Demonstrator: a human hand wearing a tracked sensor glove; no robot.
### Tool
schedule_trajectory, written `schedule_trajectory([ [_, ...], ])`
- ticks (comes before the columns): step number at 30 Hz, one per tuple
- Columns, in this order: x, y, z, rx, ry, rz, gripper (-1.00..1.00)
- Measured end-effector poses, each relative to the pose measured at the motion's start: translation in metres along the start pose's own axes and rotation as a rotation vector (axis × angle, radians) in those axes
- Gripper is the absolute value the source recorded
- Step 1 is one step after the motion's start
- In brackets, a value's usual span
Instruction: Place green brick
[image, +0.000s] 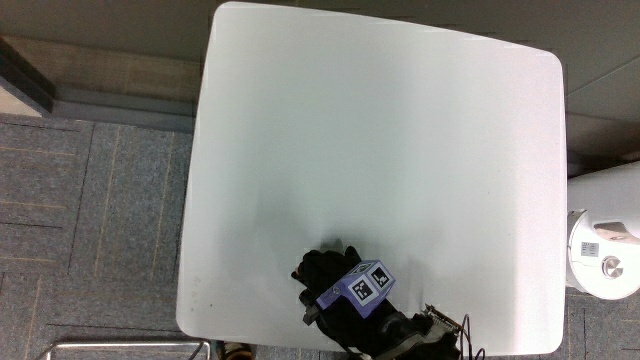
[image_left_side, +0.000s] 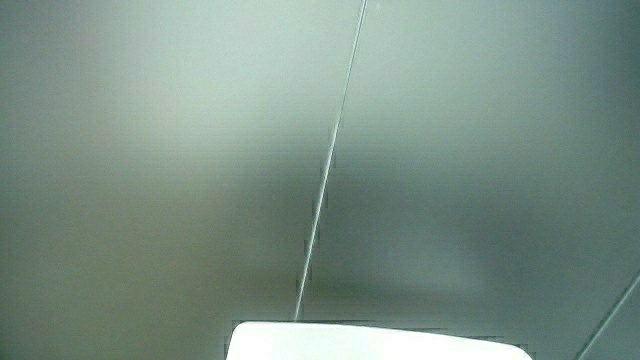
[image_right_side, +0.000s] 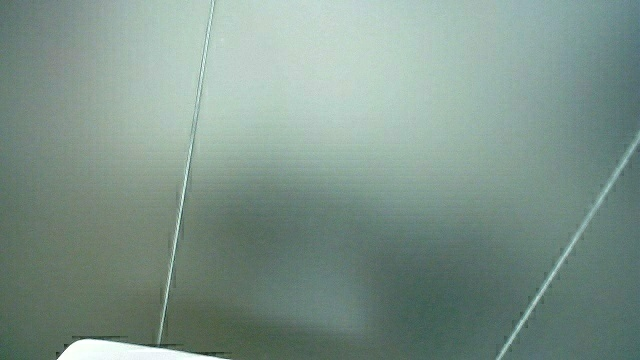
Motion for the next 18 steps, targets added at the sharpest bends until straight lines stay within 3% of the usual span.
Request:
schedule_trajectory([
  [6, -0.004, -0.003, 0.009, -0.003, 0.026, 0.019, -0.81],
  [9, -0.006, -0.003, 0.015, 0.004, 0.016, 0.022, -0.89],
  [10, -0.004, -0.002, 0.014, 0.002, -0.013, 0.022, -0.92],
  [18, 0.009, 0.006, 0.026, -0.069, -0.044, -0.032, -1.0],
])
